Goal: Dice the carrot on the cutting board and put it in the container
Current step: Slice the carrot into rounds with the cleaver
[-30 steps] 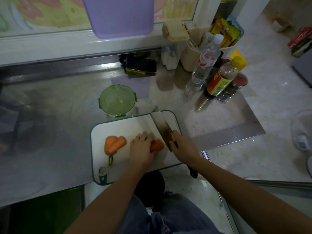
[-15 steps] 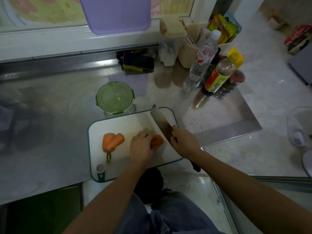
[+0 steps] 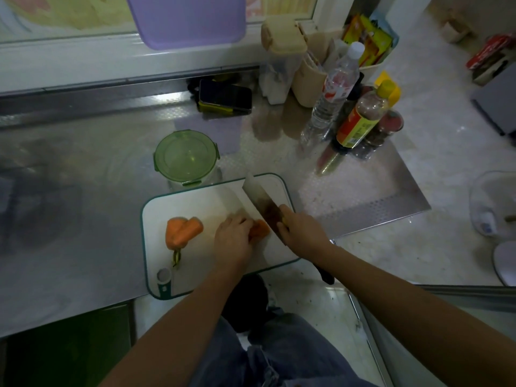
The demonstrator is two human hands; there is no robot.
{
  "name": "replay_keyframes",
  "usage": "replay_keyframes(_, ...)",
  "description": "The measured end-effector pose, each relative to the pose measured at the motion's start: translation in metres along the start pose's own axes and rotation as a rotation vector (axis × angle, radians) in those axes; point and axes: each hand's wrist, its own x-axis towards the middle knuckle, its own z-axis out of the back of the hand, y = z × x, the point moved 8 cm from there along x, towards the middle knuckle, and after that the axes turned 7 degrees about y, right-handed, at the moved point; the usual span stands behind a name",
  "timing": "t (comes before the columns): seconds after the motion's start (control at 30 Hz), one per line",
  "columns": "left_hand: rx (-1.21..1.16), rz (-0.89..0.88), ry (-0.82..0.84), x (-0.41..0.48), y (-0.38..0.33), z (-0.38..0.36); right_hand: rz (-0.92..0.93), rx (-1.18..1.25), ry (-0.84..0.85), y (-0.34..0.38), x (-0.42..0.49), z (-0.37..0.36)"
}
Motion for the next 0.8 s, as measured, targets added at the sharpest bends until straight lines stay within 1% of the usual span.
replay_keyframes(0.23,0.022,0.052,0.097,0.004,0.002,-0.006,0.010,-0.068,0.058,0.001,-0.001,-0.004)
replay_keyframes(0.33,0.016,0.055,0.072,0.005,0.003,-0.005,0.012,-0.074,0.097,-0.001,-0.003,-0.004)
replay_keyframes(0.5,-0.016,0.085,0.081,0.007,0.007,-0.008,0.016,-0.108,0.151,-0.003,-0.005,-0.007)
replay_keyframes(0.6,-0.020,0.074,0.104,0.008,0.006,-0.009,-0.013,-0.111,0.148,-0.002,-0.002,-0.012)
replay_keyframes(0.67,-0.017,0.071,0.126,0.010,0.005,-0.009,-0.032,-0.061,0.133,-0.002,0.001,-0.017)
replay_keyframes(0.8,-0.015,0.056,0.117,0.010,0.004,-0.008,-0.041,-0.041,0.079,0.004,0.008,-0.025)
